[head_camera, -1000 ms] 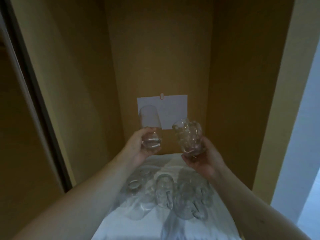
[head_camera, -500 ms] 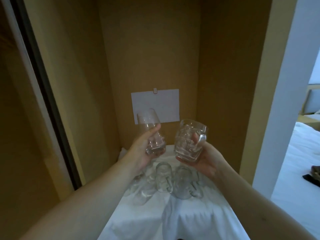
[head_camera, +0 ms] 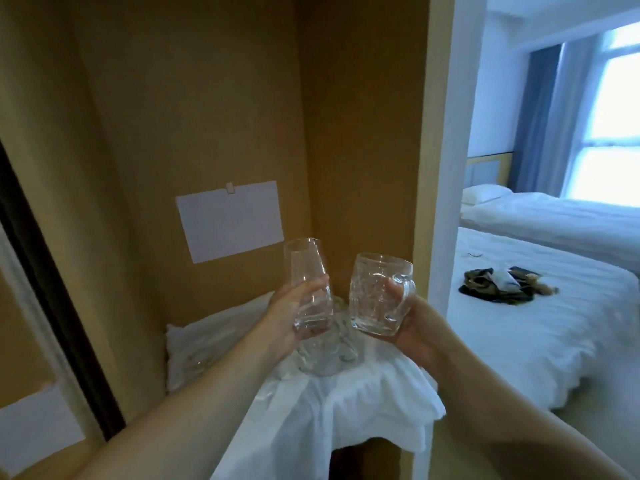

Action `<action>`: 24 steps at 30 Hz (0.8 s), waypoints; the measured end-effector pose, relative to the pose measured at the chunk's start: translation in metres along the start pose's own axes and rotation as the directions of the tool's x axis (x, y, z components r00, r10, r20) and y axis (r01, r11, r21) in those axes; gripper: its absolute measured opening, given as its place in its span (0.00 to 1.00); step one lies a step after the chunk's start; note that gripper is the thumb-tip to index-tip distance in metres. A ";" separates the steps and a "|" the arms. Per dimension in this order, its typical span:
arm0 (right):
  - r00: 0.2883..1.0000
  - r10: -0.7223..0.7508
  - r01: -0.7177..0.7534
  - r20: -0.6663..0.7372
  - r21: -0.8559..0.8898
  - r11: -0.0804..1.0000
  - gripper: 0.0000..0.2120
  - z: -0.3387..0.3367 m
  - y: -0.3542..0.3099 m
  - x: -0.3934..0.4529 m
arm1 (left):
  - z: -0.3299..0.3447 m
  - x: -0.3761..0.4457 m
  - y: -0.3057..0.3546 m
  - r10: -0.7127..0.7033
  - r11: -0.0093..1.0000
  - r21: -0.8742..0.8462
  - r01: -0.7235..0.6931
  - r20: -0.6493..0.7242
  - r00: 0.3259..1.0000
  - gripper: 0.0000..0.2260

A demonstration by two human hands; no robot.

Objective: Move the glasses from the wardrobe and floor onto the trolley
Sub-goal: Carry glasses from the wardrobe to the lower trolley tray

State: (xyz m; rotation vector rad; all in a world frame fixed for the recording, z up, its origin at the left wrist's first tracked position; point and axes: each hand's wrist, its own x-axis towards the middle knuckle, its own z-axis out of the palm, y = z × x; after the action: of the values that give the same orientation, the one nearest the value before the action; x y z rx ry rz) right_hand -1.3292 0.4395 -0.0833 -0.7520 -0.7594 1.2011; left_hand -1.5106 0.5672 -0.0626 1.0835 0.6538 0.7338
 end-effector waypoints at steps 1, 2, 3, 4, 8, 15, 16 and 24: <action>0.999 -0.017 0.018 -0.032 0.009 1.000 0.26 -0.005 -0.005 -0.013 | 0.008 0.003 -0.005 -0.010 1.000 0.016 0.009 0.038 0.999 0.35; 0.998 -0.030 0.031 -0.055 0.019 0.999 0.24 -0.010 -0.010 -0.026 | 0.018 0.005 -0.010 -0.022 0.999 0.029 0.020 0.076 0.997 0.34; 0.996 -0.035 0.038 -0.082 0.024 0.999 0.23 -0.016 -0.015 -0.039 | 0.029 0.006 -0.017 -0.034 0.999 0.033 0.031 0.112 0.993 0.34; 0.993 -0.040 0.043 -0.109 0.029 0.999 0.25 -0.022 -0.021 -0.052 | 0.041 0.005 -0.024 -0.049 0.998 0.033 0.045 0.145 0.988 0.32; 0.981 -0.082 0.096 -0.175 0.073 0.993 0.22 -0.046 -0.042 -0.099 | 0.094 -0.006 -0.051 -0.130 0.991 0.043 0.123 0.249 0.960 0.32; 0.943 -0.169 0.188 -0.287 0.040 0.981 0.40 -0.115 -0.082 -0.165 | 0.201 -0.003 -0.079 -0.208 0.974 0.160 0.159 0.364 0.908 0.42; 0.930 -0.184 0.199 -0.317 0.015 0.980 0.44 -0.127 -0.090 -0.176 | 0.220 -0.001 -0.085 -0.208 0.974 0.161 0.157 0.379 0.902 0.40; 0.814 -0.277 0.309 -0.510 -0.023 0.951 0.45 -0.246 -0.143 -0.293 | 0.389 -0.009 -0.157 -0.285 0.942 0.309 0.130 0.533 0.797 0.32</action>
State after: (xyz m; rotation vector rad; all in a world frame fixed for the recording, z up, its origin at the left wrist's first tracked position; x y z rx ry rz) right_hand -1.1056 0.1011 -0.1300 -0.8204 -0.3732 0.6905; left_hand -1.1824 0.3065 -0.0794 1.3664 0.3386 0.0999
